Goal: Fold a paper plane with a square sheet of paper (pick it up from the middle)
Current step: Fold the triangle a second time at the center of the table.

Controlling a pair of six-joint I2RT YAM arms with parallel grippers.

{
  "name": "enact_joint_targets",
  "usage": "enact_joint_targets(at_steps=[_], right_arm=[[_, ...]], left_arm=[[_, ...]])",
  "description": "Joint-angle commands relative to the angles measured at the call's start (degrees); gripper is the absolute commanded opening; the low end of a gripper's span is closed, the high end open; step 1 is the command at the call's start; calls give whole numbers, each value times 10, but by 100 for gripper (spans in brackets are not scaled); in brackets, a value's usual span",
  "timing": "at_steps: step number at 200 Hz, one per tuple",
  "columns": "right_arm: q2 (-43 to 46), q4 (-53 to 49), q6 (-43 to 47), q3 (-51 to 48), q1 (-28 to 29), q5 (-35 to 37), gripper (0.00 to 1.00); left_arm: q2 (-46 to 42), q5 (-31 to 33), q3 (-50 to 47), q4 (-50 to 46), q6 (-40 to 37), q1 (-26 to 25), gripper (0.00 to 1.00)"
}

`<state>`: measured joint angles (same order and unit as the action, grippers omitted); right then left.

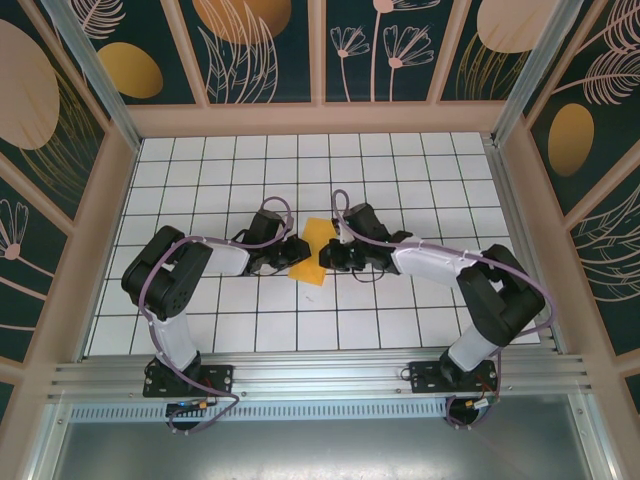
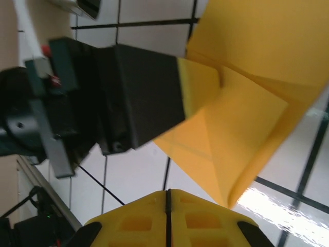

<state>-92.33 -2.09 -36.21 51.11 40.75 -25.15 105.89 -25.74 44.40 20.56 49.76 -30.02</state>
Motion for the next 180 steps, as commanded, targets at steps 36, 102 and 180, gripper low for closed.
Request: enact_joint_targets(at_steps=[36,102,180], right_arm=[[-90,15,-24,44,20,3,9],[-120,53,-49,-38,-12,4,7],[-51,43,-56,-55,-22,33,8]], left_arm=[[14,31,-14,-70,-17,3,15],[16,29,-13,-70,-18,3,16],[20,32,-7,-77,-21,4,16]])
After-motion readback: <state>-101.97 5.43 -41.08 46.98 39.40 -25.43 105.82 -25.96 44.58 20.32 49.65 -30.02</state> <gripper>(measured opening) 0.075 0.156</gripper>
